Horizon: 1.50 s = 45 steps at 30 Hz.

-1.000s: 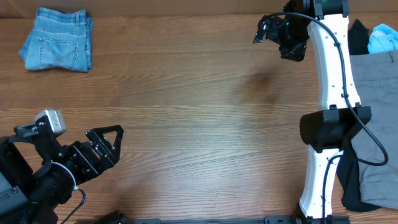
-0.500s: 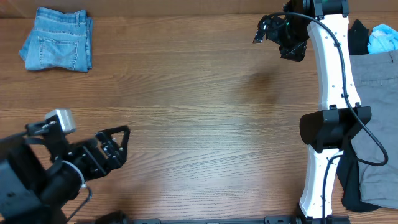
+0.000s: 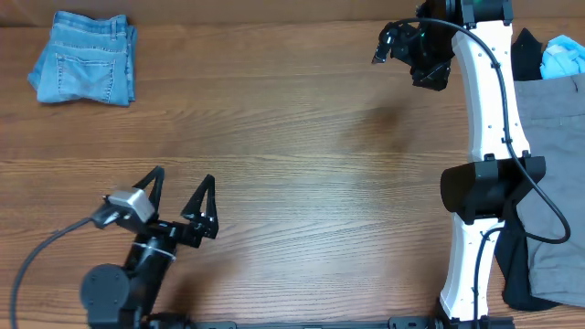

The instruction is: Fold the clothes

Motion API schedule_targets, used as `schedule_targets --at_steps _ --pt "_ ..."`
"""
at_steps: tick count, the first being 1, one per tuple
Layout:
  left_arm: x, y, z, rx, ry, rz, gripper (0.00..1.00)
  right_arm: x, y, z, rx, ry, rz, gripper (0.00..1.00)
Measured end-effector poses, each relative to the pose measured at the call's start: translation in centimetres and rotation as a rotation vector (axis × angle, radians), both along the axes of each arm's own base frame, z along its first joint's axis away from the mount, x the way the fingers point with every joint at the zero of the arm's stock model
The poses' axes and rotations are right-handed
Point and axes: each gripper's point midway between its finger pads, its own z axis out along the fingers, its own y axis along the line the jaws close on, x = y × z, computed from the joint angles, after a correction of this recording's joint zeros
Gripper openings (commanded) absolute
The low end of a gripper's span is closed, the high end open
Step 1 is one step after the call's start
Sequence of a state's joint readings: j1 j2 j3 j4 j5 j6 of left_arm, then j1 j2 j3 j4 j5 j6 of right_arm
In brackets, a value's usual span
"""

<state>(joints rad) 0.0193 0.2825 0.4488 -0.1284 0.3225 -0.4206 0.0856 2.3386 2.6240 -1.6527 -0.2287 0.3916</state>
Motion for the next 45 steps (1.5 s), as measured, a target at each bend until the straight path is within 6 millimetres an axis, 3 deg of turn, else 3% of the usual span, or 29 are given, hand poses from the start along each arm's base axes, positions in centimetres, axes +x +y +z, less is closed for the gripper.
schedule_targets --at_steps 8,15,26,45 --pt "1.4 3.2 -6.9 0.049 -0.034 0.194 1.00 0.0 0.0 0.0 0.000 -0.001 0.000 1.00" --pt "1.2 5.4 -8.5 0.108 -0.060 0.320 1.00 0.0 0.0 0.0 0.000 0.000 0.000 1.00" --pt "0.9 7.5 -13.8 0.242 0.088 0.409 1.00 0.0 0.0 0.0 0.000 0.000 0.000 1.00" --pt "0.9 7.8 -14.0 0.310 0.092 0.425 1.00 0.0 0.0 0.0 0.000 0.000 0.000 1.00"
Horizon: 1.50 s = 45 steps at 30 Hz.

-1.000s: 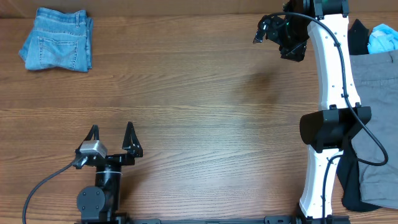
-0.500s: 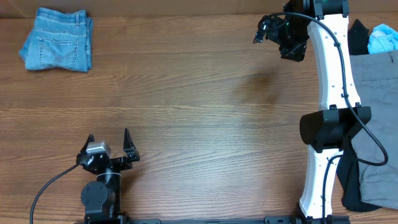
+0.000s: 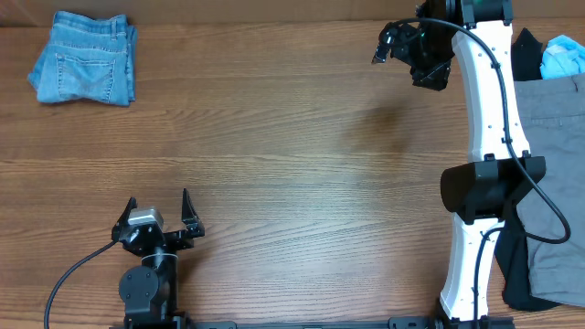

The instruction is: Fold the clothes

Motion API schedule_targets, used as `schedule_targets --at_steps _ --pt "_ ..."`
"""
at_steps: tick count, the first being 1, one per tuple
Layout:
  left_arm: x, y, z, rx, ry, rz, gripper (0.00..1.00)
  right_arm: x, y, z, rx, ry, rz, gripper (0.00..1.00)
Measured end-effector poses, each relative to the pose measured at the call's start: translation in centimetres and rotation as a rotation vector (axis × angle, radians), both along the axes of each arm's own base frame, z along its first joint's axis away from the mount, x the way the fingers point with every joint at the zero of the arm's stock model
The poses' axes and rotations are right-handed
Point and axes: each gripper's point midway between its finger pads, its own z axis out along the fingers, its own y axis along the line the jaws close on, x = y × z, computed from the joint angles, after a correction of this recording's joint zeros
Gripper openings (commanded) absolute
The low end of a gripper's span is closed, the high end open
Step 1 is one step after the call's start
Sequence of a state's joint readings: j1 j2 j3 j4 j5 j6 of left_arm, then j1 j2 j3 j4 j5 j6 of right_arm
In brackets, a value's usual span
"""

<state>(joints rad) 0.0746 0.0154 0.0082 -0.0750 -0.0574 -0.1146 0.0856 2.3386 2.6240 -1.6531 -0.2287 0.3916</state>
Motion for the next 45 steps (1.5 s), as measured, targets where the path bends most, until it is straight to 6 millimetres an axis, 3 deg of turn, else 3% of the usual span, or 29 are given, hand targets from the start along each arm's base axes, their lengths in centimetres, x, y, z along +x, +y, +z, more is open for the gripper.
schedule_targets --at_steps 13,17,20,24,27,31,35,39,45 --pt "0.0 0.0 0.0 0.011 0.002 -0.001 1.00 0.0 0.1 0.0 0.000 0.000 0.002 1.00" --pt "0.0 0.0 0.0 0.011 0.002 -0.001 1.00 -0.4 1.2 0.8 -0.001 -0.018 0.025 1.00" --pt "0.0 0.0 0.0 0.011 0.002 -0.001 1.00 -1.6 3.6 3.5 -0.001 -0.079 0.080 1.00" --pt "0.0 0.0 0.0 0.011 0.002 -0.001 1.00 -4.5 7.6 10.0 -0.036 -0.258 0.173 1.00" --pt "0.0 0.0 0.0 0.011 0.002 -0.001 1.00 -6.9 8.0 14.2 -0.088 -0.376 0.189 1.00" --pt "0.0 0.0 0.0 0.011 0.002 -0.001 1.00 -9.1 5.8 18.8 -0.158 -0.511 0.136 1.00" --pt "0.0 0.0 0.0 0.011 0.002 -0.001 1.00 -10.2 3.8 20.8 -0.206 -0.596 0.081 1.00" --pt "0.0 0.0 0.0 0.011 0.002 -0.001 1.00 -11.5 2.1 21.2 -0.228 -0.650 0.037 1.00" --pt "0.0 0.0 0.0 0.011 0.001 0.000 1.00 -15.3 -2.7 19.5 -0.244 -0.755 -0.083 1.00"
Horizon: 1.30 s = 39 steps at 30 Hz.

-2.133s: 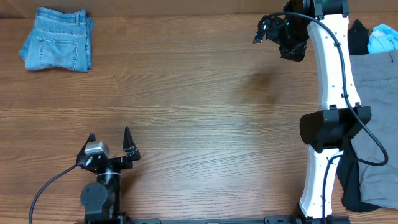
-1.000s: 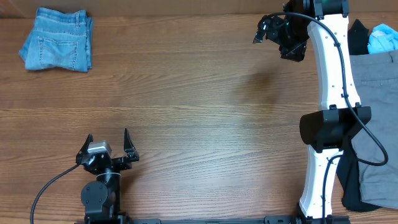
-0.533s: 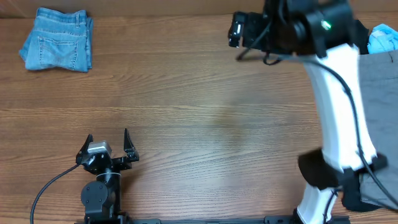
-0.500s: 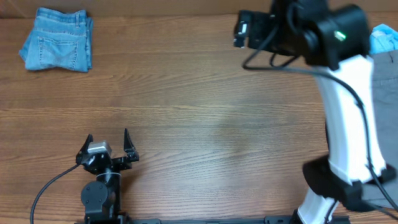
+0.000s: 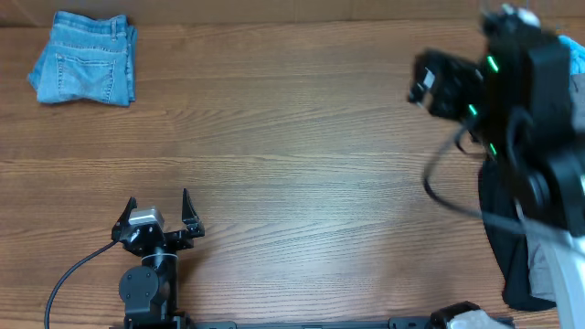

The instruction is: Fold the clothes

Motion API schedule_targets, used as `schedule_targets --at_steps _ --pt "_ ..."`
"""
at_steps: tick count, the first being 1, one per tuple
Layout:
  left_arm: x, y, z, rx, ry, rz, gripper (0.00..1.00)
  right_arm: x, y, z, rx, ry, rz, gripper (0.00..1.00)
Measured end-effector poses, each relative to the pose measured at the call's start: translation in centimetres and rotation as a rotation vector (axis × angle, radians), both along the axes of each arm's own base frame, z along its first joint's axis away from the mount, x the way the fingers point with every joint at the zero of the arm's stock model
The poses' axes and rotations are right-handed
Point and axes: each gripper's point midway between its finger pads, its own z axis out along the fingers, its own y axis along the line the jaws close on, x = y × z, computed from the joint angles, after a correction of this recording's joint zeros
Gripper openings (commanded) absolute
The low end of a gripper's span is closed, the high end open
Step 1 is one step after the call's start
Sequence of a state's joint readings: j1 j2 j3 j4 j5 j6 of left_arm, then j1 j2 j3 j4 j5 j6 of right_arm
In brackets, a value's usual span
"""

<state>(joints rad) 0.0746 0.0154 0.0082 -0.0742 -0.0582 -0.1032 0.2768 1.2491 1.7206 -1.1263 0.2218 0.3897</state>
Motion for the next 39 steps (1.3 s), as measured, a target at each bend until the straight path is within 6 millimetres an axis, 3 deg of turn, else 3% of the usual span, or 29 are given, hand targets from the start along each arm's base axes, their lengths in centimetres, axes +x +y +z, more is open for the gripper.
schedule_targets --at_steps 7,13,17,22,27,35,39 --pt "0.0 0.0 0.0 0.002 0.000 0.001 1.00 -5.3 -4.0 -5.5 0.026 -0.130 -0.083 1.00" --pt "0.0 0.1 0.0 0.003 0.000 0.004 1.00 -8.8 -4.7 -12.3 0.023 -0.228 -0.049 1.00" --pt "0.0 0.1 0.0 0.003 0.000 0.004 1.00 -10.1 -4.7 -16.3 0.033 -0.299 -0.023 1.00" --pt "0.0 0.1 0.0 0.003 0.000 0.006 1.00 -9.9 -4.4 -19.6 0.056 -0.392 0.009 1.00" --pt "0.0 0.1 0.0 0.003 0.000 0.006 1.00 -9.1 -4.1 -21.0 0.070 -0.463 0.039 1.00" --pt "0.0 0.1 0.0 0.003 0.000 0.006 1.00 -8.1 -3.9 -19.1 0.071 -0.646 0.058 1.00" --pt "0.0 0.1 0.0 0.003 0.000 0.006 1.00 -7.9 -4.0 -19.6 0.069 -0.652 0.053 1.00"
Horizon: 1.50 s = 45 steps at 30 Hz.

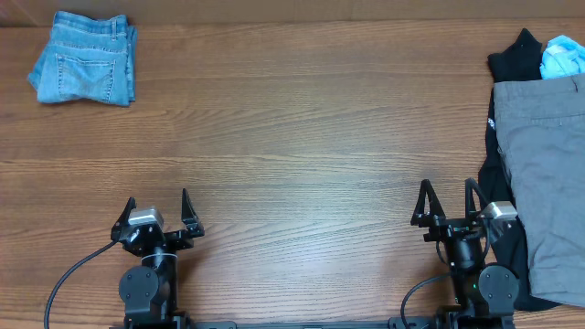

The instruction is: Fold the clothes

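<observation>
Folded blue jeans (84, 59) lie at the table's far left corner. A pile of unfolded clothes sits along the right edge: grey shorts (544, 174) on top, a black garment (517, 57) under them, a light blue piece (559, 57) at the far end. My left gripper (157, 206) rests open at the near left, nothing between its fingers. At the near right, my right gripper (449, 196) is open and empty too, just left of the grey shorts.
Bare wooden table (292, 137) spans between the jeans and the pile. Both arm bases stand at the near edge.
My right arm was blurred over the pile at the right; now it is folded at the near right edge with its gripper open. The left arm and the clothes have not moved.
First my right arm reached to the far right with its gripper high, and the left gripper stood near the front left. Then the left arm was folded at its base. Later the right arm was moving, and now it rests folded too.
</observation>
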Motion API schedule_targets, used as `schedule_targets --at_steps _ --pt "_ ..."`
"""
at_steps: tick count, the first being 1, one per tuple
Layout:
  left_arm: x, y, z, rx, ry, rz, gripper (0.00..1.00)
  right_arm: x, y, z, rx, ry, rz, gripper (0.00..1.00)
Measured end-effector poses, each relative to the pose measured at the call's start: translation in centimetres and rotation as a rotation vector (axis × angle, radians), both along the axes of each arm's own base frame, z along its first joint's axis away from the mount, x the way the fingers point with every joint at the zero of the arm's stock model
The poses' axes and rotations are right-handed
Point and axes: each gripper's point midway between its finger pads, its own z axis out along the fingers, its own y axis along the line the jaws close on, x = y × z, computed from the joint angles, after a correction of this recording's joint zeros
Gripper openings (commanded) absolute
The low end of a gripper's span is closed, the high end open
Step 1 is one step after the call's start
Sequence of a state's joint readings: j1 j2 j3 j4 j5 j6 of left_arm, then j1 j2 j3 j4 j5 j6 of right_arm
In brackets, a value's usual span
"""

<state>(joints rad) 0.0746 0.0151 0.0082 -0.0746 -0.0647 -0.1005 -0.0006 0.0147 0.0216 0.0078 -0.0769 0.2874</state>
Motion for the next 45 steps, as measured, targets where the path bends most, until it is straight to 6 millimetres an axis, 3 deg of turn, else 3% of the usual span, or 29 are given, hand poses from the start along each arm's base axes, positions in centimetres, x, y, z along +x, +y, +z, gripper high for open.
schedule_targets --at_steps 5,10,45 --pt "0.0 0.0 0.0 0.000 0.000 0.000 1.00 0.1 -0.9 -0.3 0.001 0.011 -0.041 1.00" --pt "0.0 0.0 0.0 0.000 0.000 0.000 1.00 0.1 -1.3 -2.5 0.002 0.097 -0.057 1.00" --pt "0.0 0.0 0.0 0.000 0.000 0.000 1.00 0.1 -1.6 -2.5 0.002 0.100 -0.079 1.00"
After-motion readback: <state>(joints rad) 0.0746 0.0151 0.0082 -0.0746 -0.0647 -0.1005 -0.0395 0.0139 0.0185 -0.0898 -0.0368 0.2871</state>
